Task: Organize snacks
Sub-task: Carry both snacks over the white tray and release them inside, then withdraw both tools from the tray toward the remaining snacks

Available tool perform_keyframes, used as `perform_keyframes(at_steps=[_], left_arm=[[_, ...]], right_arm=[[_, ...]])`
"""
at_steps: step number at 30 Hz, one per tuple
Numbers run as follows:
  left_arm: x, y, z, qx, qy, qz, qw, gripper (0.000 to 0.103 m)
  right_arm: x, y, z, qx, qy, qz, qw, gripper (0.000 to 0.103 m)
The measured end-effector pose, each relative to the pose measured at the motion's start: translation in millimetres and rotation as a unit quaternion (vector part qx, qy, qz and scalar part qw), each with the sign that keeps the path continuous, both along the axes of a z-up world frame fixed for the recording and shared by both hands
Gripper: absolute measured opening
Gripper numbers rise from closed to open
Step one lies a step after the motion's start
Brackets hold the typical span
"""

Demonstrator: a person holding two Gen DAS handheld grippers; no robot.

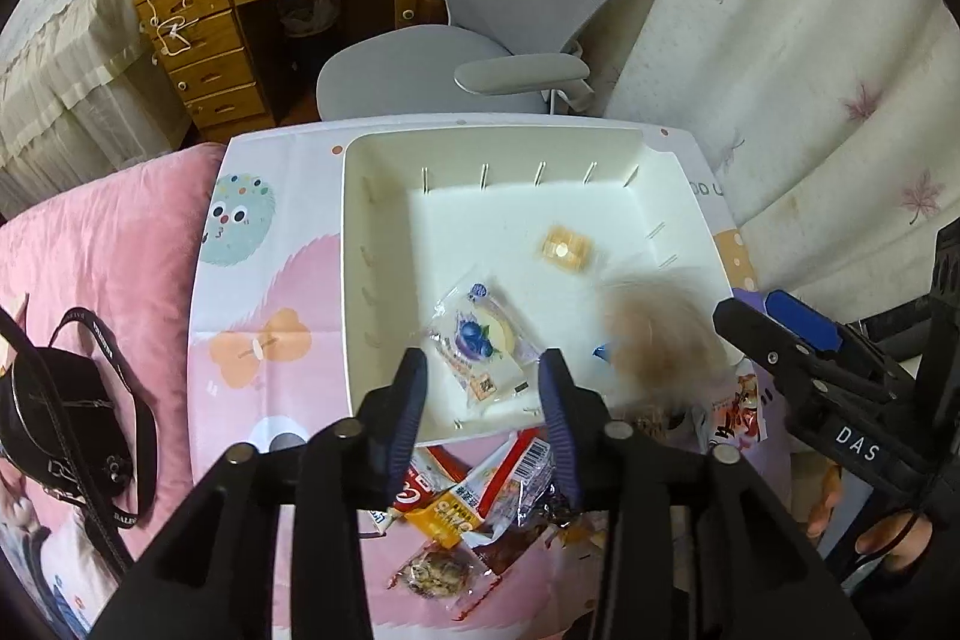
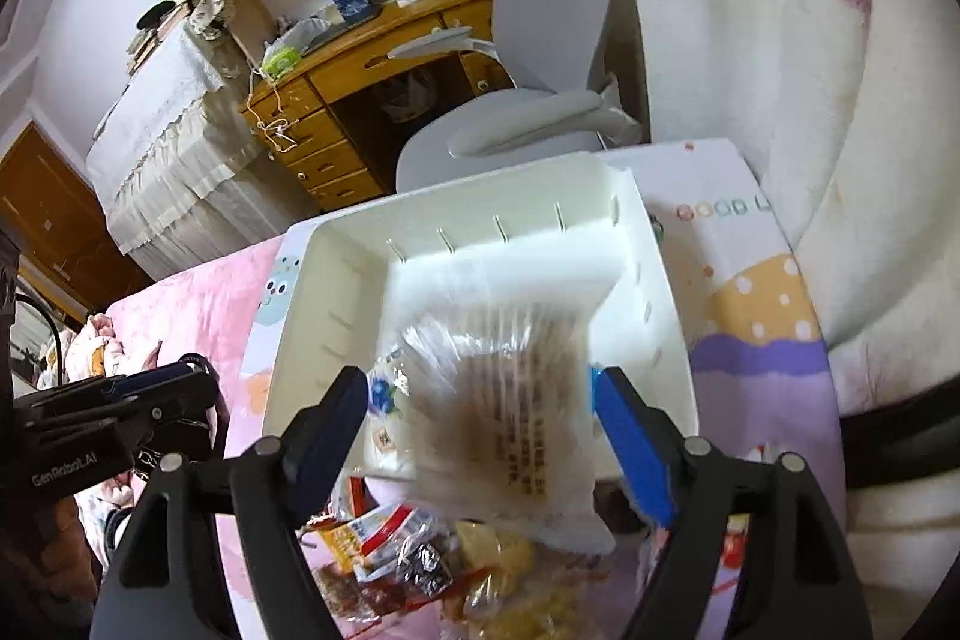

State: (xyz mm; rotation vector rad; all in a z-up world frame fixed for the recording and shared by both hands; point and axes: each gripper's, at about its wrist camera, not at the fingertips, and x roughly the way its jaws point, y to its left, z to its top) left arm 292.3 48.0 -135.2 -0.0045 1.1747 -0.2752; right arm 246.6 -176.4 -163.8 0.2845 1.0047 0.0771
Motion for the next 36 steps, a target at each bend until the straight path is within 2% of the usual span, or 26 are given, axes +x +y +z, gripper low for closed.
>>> perform_keyframes(at_steps=[1,8,14,22,27,36], left_arm=[[0.0,-0.4,-1.1,0.001,0.002,0.001,1.0,0.045],[-9.8,6.3,-6.1,0.014,0.024,0.005,0.9996,0.05],[-27.8,21.4,-5.7,0.013,0.033,-0.005,0.9994,0.051],[-63.1,45.2,-3.4,-0.011,0.035,-0.034,0.9987,0.052],[-85.7,59.9,-7.4,-0.001,0.039,-0.048,0.9981,0.052],[-121.3,81.7,-21.9,-0.006,0.048,-0.07,0.9964,0.051]], right_arm=[[1.0,0.8,0.1,-0.003,-0.003,0.004,1.0,0.08],[1.9,2.2,-8.4,0.012,0.014,0.004,1.0,0.08],[-13.9,7.2,-8.1,0.024,0.017,-0.017,0.999,0.08],[-55.4,25.0,-8.5,0.025,0.022,-0.058,0.998,0.08],[-87.0,38.1,-14.5,0.028,0.031,-0.079,0.996,0.08],[-144.4,54.2,-24.5,0.023,0.046,-0.122,0.991,0.08]])
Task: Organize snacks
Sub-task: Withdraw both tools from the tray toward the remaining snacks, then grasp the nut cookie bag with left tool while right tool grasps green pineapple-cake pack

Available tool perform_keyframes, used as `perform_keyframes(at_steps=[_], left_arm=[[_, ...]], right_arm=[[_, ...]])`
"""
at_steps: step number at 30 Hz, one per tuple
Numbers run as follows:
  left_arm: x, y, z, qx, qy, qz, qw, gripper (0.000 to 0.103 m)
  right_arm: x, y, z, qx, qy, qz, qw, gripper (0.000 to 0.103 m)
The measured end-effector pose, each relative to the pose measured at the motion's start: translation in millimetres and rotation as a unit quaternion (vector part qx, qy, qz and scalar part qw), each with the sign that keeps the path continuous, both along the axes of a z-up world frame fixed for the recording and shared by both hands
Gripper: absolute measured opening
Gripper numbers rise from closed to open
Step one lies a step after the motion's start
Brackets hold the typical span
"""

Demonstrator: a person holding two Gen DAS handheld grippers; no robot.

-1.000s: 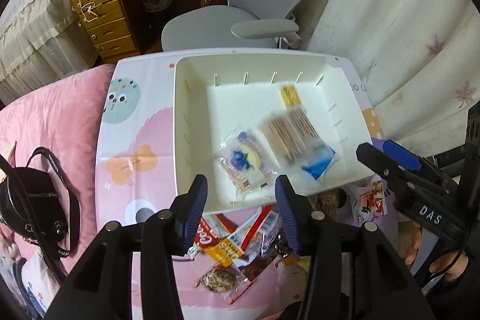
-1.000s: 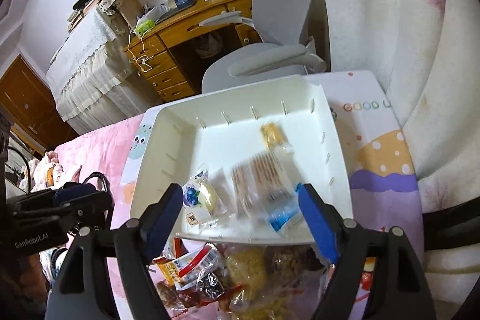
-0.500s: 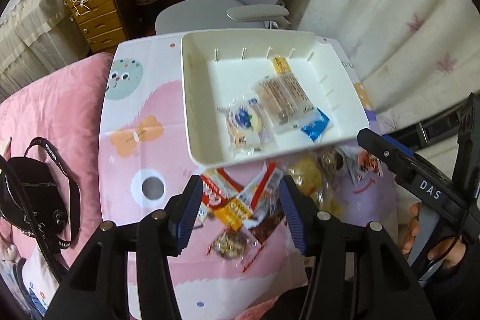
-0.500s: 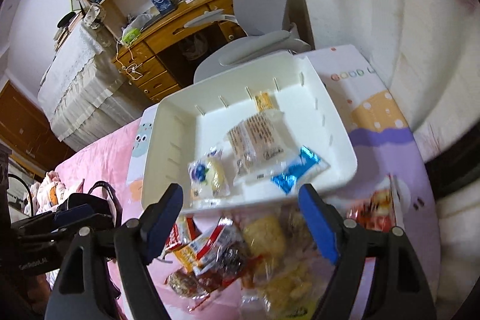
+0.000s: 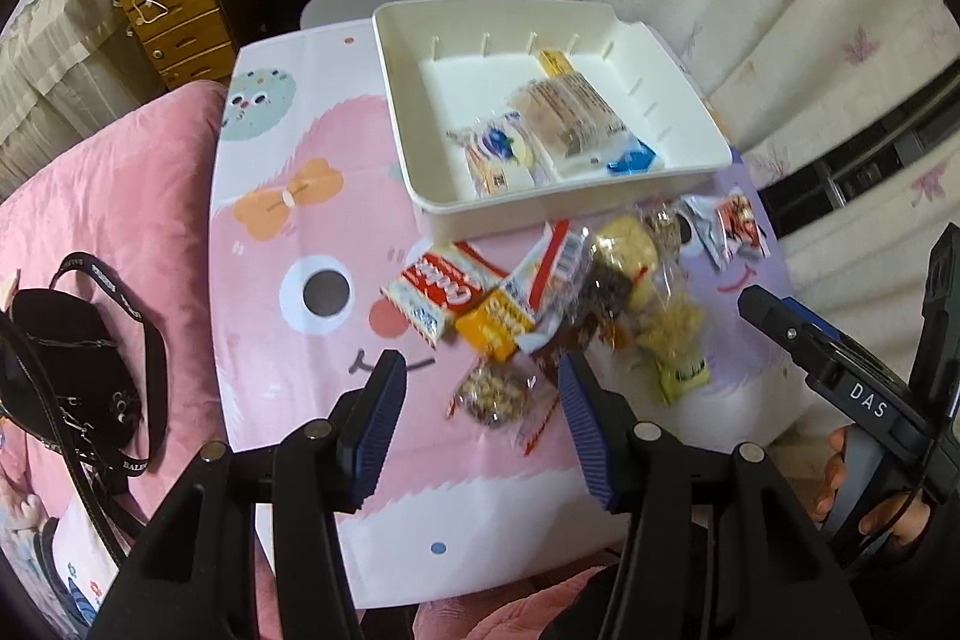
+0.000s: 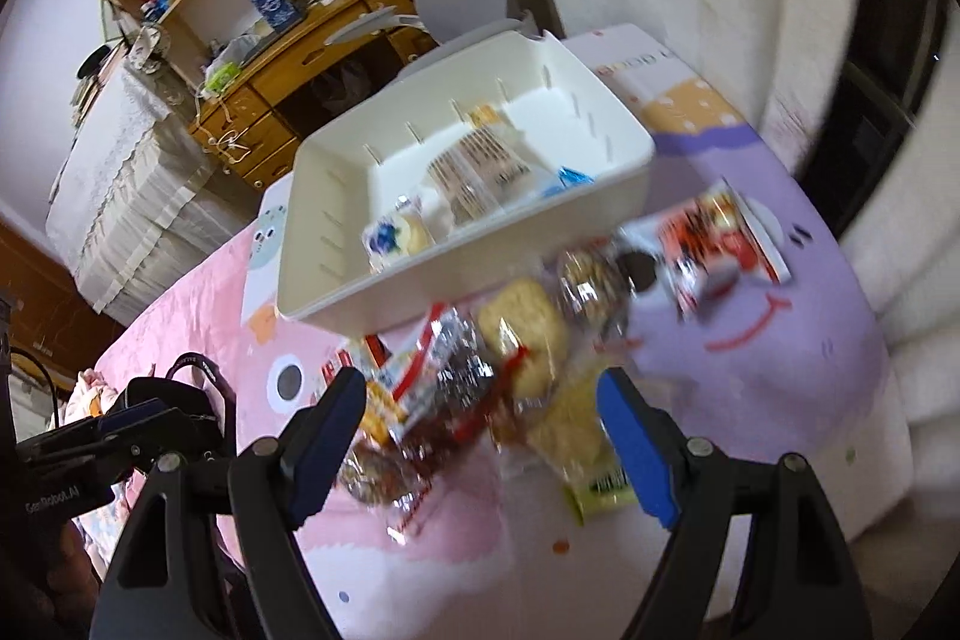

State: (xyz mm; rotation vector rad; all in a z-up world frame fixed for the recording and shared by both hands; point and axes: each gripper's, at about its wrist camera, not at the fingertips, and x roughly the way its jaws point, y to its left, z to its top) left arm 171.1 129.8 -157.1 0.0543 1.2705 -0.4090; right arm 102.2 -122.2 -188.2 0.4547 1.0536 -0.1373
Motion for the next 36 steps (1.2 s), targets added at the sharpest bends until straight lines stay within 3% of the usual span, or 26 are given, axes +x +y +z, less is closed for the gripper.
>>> perform_keyframes(at_steps=[8,14,18,28,36], left_arm=[[-19.3,9.5,-22.9,-0.01,0.017,-0.025,0.9995,0.052],[-28.6,12.0,-43.2,-0.01,0.026,-0.049,0.9984,0.052],[-27.5,11.9,-57.3,-0.011,0.037,-0.062,0.9974,0.06],[-20.7,-1.7,-89.9,0.018,0.06,-0.091,0.9939,0.073],[-4.9,-17.3,-112.0,0.026,0.072,-0.094,0.9926,0.078]], right_arm=[[-50.3,8.1,-18.4,-0.017,0.03,-0.027,0.999,0.08],[-79.2,17.7,-29.3,-0.049,0.029,-0.01,0.998,0.08],[-93.1,21.8,-35.2,-0.087,0.014,-0.002,0.996,0.08],[-96.5,37.7,-60.4,-0.153,0.002,0.047,0.987,0.08],[-87.9,38.7,-86.6,-0.156,0.019,0.062,0.986,0.08]])
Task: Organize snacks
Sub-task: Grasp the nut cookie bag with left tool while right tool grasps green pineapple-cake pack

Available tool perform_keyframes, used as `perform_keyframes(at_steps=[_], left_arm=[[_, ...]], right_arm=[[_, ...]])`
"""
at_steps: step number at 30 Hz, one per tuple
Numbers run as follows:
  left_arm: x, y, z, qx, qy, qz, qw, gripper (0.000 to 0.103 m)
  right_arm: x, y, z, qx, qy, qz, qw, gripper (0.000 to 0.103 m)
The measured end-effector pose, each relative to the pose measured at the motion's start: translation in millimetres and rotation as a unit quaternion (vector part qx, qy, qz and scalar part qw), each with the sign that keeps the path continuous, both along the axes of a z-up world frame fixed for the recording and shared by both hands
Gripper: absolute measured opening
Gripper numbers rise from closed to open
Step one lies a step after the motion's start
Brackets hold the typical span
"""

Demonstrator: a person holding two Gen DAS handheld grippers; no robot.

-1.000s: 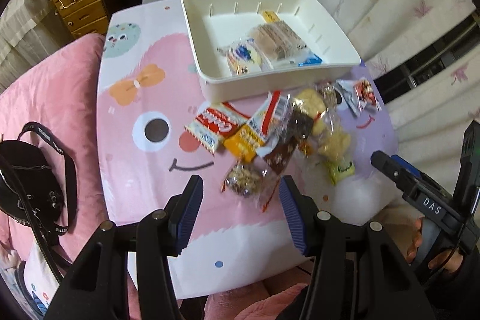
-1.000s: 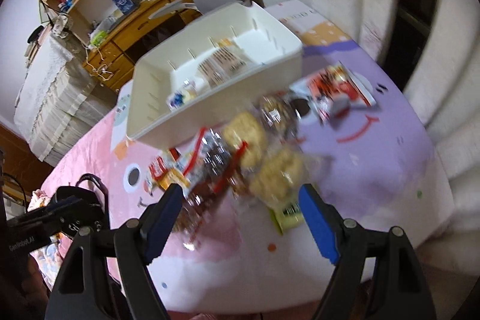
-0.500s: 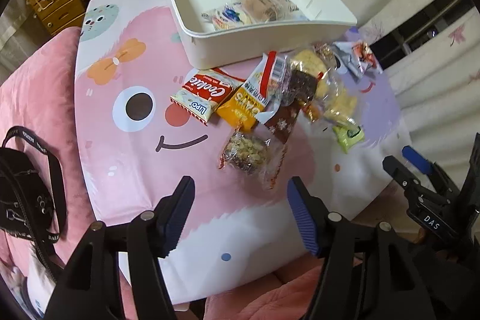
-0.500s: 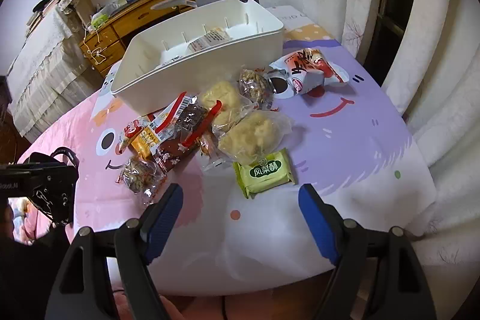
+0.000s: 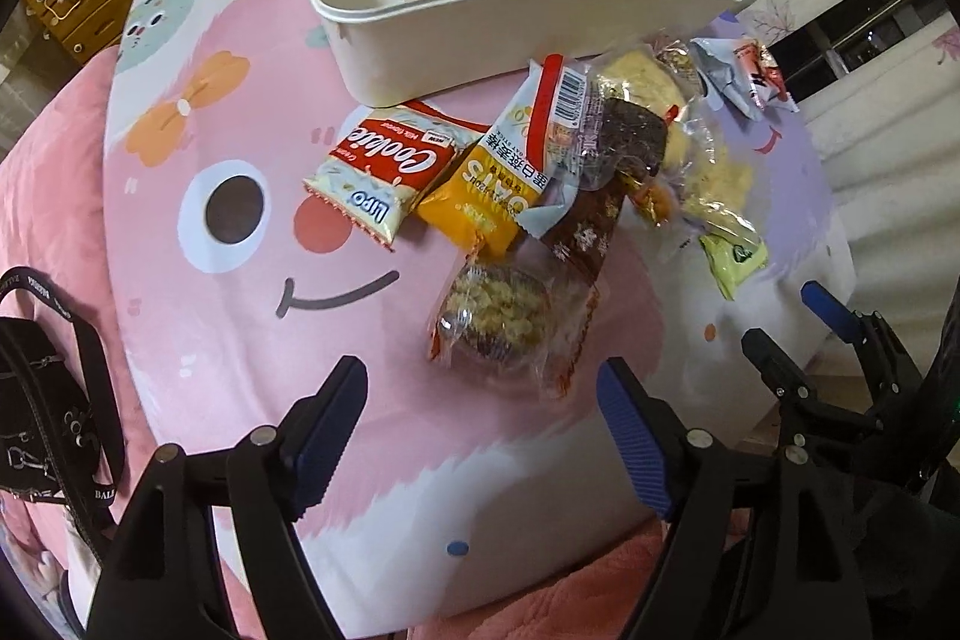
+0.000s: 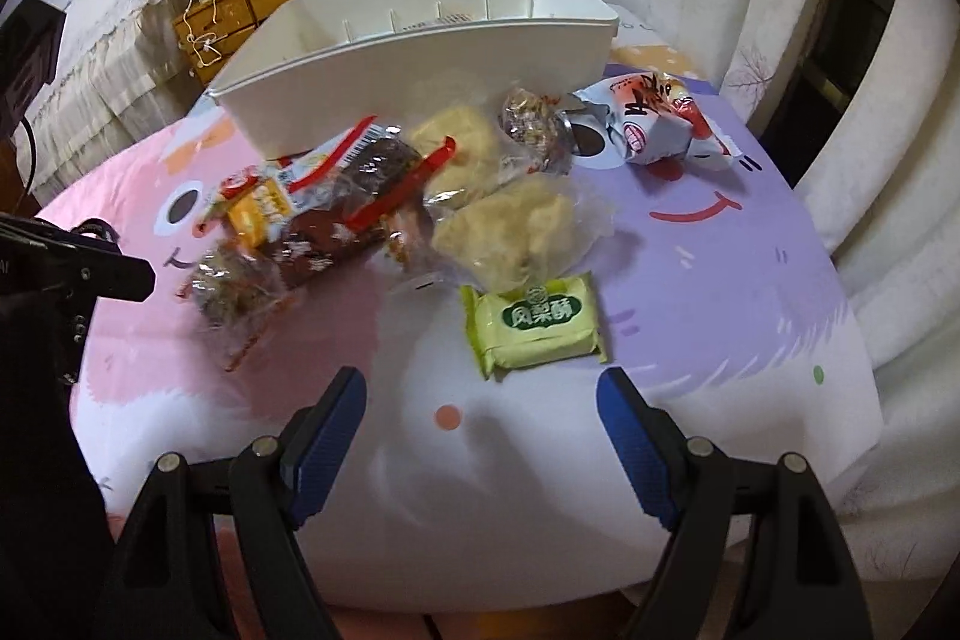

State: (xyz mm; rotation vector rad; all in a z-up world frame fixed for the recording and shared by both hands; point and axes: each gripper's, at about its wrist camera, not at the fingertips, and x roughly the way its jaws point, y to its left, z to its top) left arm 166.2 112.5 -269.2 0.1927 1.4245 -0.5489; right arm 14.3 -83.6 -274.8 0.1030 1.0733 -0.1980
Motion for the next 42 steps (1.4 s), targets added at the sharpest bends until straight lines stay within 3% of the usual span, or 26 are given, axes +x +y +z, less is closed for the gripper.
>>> perform_keyframes(at_steps=[7,14,25,32,36,39,42], left_arm=[[14.9,-19.6,-29.0,0.02,0.03,0.0,0.9993,0.078],[27.0,-26.4,-54.7,0.027,0.061,0.025,0.9974,0.078],[47.0,-35.1,-70.5,0.03,0.067,0.05,0.996,0.077],[46.5,-41.8,-65.5,0.038,0.07,0.058,0.9952,0.063],[39.8,-43.3,-66.4,0.043,0.085,0.063,0.9935,0.061],[36.2,-37.2,-66.9,0.037,0.095,0.07,0.9923,0.049],[32.8,-26.0,-67.7,0.037,0.102,0.079,0.9909,0.048]], right_arm=[[13.9,-13.6,-22.1,-0.034,0.023,0.018,0.999,0.08],[29.3,-26.3,-38.3,-0.028,0.047,0.04,0.998,0.08],[44.5,-39.2,-48.4,-0.017,0.046,0.073,0.996,0.075],[48.7,-40.6,-48.2,-0.016,0.041,0.092,0.995,0.066],[44.7,-40.2,-46.6,-0.014,0.04,0.09,0.995,0.06],[40.5,-38.9,-44.9,-0.011,0.04,0.088,0.995,0.058],[36.7,-37.7,-43.7,-0.01,0.046,0.084,0.995,0.058]])
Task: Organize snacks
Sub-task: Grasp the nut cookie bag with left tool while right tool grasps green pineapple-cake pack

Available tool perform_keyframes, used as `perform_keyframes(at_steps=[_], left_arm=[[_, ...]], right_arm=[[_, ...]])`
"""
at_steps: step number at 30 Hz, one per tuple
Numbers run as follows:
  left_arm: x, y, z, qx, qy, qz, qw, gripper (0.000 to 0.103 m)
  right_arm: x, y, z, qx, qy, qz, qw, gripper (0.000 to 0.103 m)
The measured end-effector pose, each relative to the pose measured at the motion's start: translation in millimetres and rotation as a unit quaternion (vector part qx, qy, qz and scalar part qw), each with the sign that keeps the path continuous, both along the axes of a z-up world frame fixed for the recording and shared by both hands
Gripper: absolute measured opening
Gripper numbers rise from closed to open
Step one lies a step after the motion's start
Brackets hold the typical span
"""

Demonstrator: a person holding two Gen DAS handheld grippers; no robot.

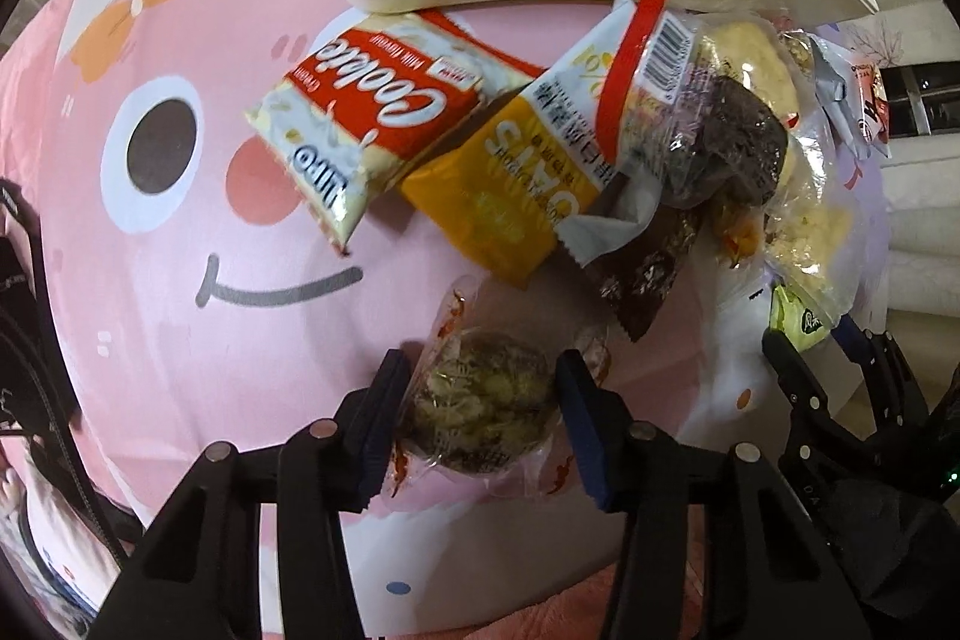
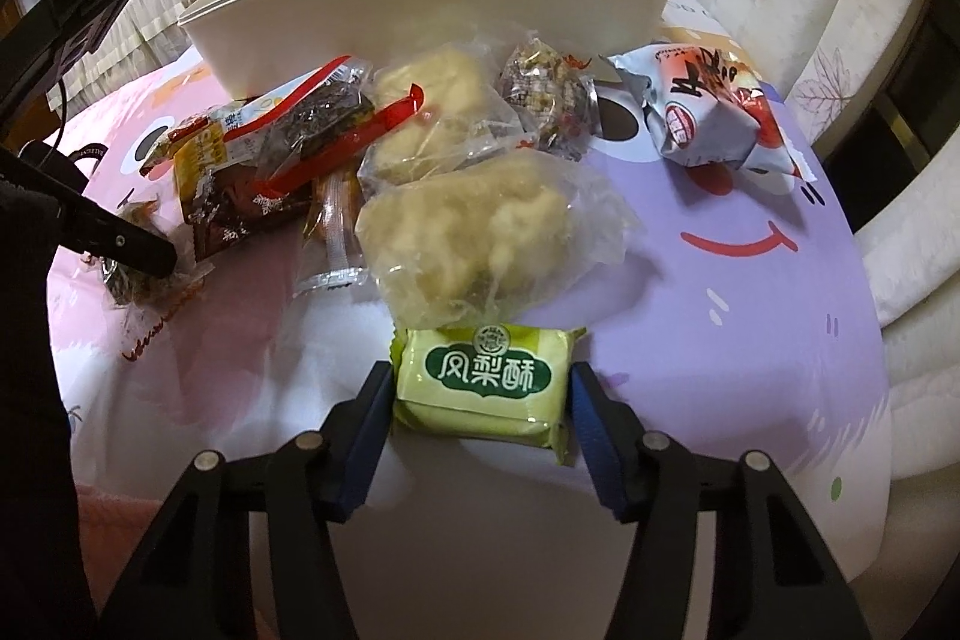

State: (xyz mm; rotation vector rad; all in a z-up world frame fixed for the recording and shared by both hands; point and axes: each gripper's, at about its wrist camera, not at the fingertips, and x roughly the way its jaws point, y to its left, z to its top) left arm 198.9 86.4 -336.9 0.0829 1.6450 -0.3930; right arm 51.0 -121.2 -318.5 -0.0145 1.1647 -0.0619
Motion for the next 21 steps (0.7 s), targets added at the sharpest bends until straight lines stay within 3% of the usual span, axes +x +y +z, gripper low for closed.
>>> perform_keyframes(at_steps=[10,21], left_arm=[[-26.3,23.5,11.9,-0.015,-0.019,0.014,0.9996,0.038],[-59.5,55.2,33.2,-0.02,-0.052,0.019,0.9983,0.038]], right_arm=[[-15.0,10.1,1.3,-0.001,0.012,-0.011,1.0,0.056],[-32.7,31.7,5.8,-0.002,0.012,-0.021,1.0,0.055]])
